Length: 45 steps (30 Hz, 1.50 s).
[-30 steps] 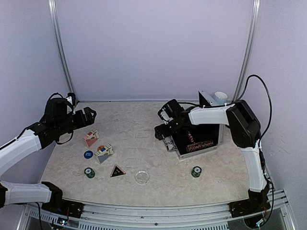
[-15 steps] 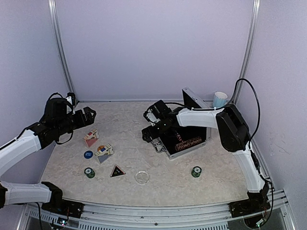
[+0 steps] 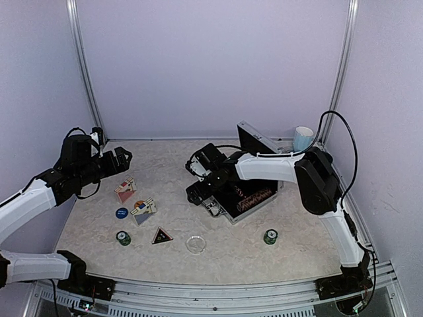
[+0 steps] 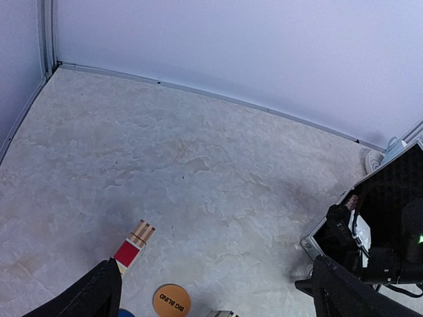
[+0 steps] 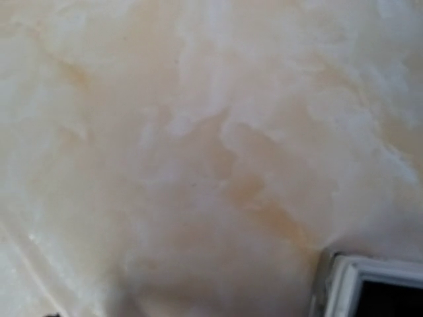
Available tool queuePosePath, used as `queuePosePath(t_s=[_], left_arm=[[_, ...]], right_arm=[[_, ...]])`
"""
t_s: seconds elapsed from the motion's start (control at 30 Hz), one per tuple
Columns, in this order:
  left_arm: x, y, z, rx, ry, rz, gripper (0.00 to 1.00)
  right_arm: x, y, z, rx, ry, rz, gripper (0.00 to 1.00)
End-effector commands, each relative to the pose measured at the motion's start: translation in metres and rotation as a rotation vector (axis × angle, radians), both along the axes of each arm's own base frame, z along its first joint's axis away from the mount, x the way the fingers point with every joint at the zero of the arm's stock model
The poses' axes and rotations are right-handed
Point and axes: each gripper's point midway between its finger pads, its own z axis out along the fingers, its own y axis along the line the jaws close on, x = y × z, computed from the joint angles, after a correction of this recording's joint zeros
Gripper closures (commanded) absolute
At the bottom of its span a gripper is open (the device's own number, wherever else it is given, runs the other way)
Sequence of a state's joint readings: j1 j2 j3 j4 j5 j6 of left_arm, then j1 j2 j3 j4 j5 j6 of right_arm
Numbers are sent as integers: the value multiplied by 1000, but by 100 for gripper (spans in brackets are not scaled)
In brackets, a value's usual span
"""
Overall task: Pack up texas hold em set
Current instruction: Move the chip case to the center of the board.
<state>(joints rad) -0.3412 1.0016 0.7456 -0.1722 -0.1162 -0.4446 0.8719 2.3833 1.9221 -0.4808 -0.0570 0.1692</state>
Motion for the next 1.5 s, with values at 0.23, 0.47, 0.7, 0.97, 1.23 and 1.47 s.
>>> queuePosePath(t_s=[0.23, 0.47, 0.7, 0.97, 1.23, 1.47], left_arm=[[0, 5, 6, -4, -24, 20, 1], [1, 2, 6, -5, -21, 6, 1], [6, -9, 15, -15, -25, -43, 1], [21, -52, 43, -58, -66, -128, 1], [57, -125, 44, -101, -47, -246, 1], [90, -201, 24, -165, -5, -412, 1]], right_arm=[[-23, -22, 119, 129, -154, -12, 1], [-52, -77, 127, 101, -148, -103, 1], [-94, -145, 119, 74, -97, -219, 1], [-117, -209, 111, 31, -76, -428, 1], [-124, -257, 81, -4, -36, -589, 1], [-115, -309, 60, 23, -23, -777, 1]])
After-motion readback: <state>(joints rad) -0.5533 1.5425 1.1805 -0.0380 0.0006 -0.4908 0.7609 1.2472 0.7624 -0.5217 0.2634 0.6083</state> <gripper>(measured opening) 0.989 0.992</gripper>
